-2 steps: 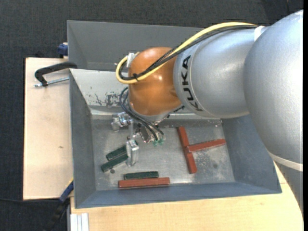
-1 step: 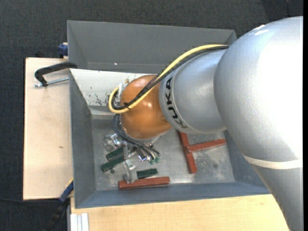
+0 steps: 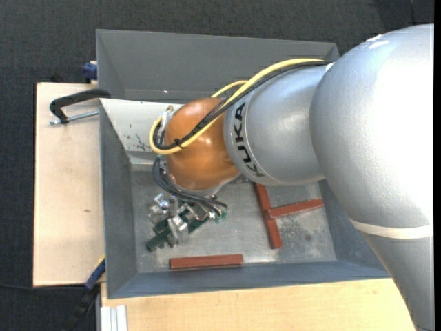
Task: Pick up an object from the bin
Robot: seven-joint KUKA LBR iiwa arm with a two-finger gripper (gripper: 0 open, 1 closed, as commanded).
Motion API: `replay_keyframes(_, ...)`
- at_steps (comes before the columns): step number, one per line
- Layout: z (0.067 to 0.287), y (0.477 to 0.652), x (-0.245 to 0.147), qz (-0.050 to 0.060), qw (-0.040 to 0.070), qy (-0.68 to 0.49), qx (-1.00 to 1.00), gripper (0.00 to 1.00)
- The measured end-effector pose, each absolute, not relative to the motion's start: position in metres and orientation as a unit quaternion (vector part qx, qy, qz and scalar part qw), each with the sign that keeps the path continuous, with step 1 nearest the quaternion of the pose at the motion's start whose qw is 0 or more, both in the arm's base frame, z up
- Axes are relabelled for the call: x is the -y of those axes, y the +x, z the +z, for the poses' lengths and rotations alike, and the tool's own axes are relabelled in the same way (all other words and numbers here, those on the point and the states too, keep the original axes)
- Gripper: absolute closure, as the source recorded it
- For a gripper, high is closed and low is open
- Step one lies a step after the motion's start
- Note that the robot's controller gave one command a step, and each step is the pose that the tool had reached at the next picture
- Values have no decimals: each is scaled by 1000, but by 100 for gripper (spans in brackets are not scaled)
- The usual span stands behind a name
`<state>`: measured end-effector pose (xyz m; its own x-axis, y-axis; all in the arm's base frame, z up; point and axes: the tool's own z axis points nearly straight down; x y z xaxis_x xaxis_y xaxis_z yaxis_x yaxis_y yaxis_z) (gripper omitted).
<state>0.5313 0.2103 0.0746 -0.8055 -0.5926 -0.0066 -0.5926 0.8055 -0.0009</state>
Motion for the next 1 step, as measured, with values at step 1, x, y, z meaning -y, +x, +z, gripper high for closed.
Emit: replay_keyframes(1, 75, 531, -210, 1, 3, -312, -950, 100)
